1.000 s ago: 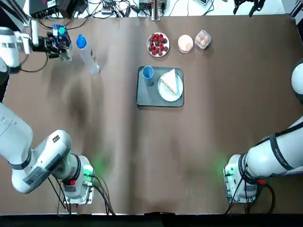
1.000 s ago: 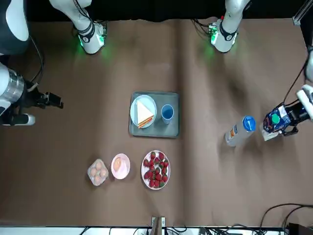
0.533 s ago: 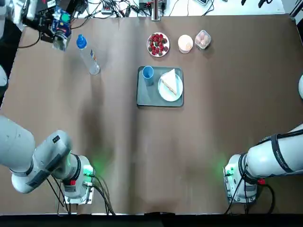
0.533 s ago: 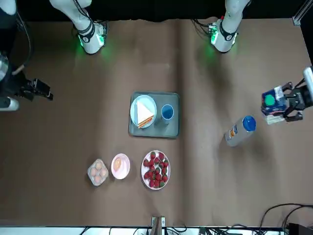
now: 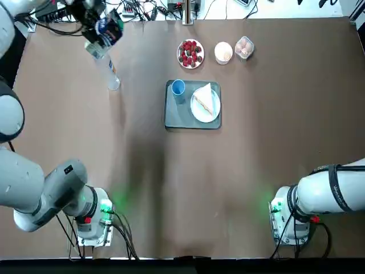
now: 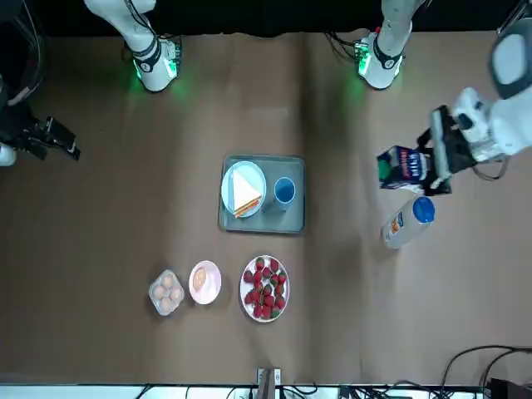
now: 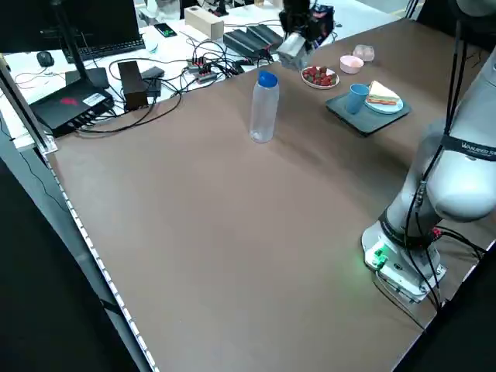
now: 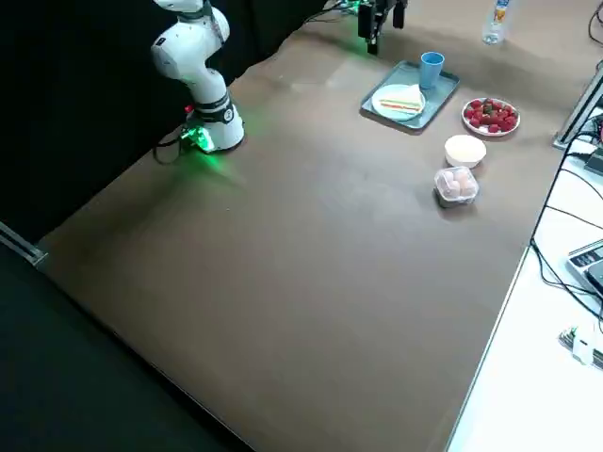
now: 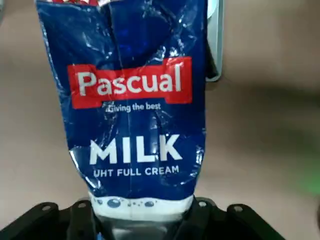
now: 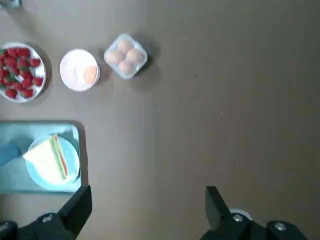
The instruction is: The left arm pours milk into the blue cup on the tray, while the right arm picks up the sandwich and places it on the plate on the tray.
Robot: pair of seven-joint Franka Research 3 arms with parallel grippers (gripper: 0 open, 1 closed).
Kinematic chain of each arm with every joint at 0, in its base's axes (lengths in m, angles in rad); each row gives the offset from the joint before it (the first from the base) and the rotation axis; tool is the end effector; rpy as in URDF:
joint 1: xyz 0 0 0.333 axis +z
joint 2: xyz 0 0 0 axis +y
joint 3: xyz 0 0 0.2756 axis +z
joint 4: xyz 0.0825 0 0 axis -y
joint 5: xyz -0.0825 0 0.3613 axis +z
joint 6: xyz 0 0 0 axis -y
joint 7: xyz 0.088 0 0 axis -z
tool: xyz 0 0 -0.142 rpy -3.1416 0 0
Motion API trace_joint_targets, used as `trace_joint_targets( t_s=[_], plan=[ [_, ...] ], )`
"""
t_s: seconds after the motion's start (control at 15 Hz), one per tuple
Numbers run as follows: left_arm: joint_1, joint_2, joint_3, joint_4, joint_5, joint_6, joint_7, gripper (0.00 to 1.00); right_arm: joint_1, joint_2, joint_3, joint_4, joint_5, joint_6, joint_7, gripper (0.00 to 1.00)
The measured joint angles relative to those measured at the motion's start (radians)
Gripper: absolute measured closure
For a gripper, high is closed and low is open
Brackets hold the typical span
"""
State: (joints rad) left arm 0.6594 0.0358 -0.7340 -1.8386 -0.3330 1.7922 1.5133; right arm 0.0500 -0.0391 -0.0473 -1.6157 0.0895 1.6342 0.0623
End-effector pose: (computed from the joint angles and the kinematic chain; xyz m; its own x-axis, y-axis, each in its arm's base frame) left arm 0.5346 -0.0763 0.4396 0.0822 -0.9404 0.3299 -0.9932 -0.0499 0.1053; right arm 0.5294 0.0132 0.5559 0.9966 -0.0650 0.0515 -0.0600 -0.9937 -0.0946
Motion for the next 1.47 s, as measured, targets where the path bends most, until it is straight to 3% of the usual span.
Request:
trace_joint_targets(
  t_s=[0.2, 0.33, 0.47, 0.87, 1.47],
  plan=[
    [-0.077, 0.004, -0.048, -0.034, 0.07, 0.081, -0.123, 0.51, -0.025, -0.095, -0.001, -0.13, -0.002, 0.064, -0.006, 0.0],
    [-0.175, 0.014, -0.049, -0.067, 0.19, 0.141, -0.233, 0.52, -0.03, -0.125, -0.001, -0.159, -0.002, 0.08, -0.008, 0.0],
    [-0.267, 0.042, -0.051, -0.088, 0.319, 0.166, -0.384, 0.52, -0.03, -0.131, -0.001, -0.164, -0.001, 0.094, -0.008, 0.0],
    [-0.417, 0.145, -0.049, -0.077, 0.491, 0.188, -0.64, 0.54, -0.027, -0.131, 0.015, -0.191, -0.002, 0.06, -0.01, 0.0],
    [-0.677, 0.391, -0.005, 0.054, 0.765, 0.195, -0.777, 0.53, -0.042, -0.136, 0.011, -0.158, -0.003, 0.047, -0.018, 0.0]
  ],
)
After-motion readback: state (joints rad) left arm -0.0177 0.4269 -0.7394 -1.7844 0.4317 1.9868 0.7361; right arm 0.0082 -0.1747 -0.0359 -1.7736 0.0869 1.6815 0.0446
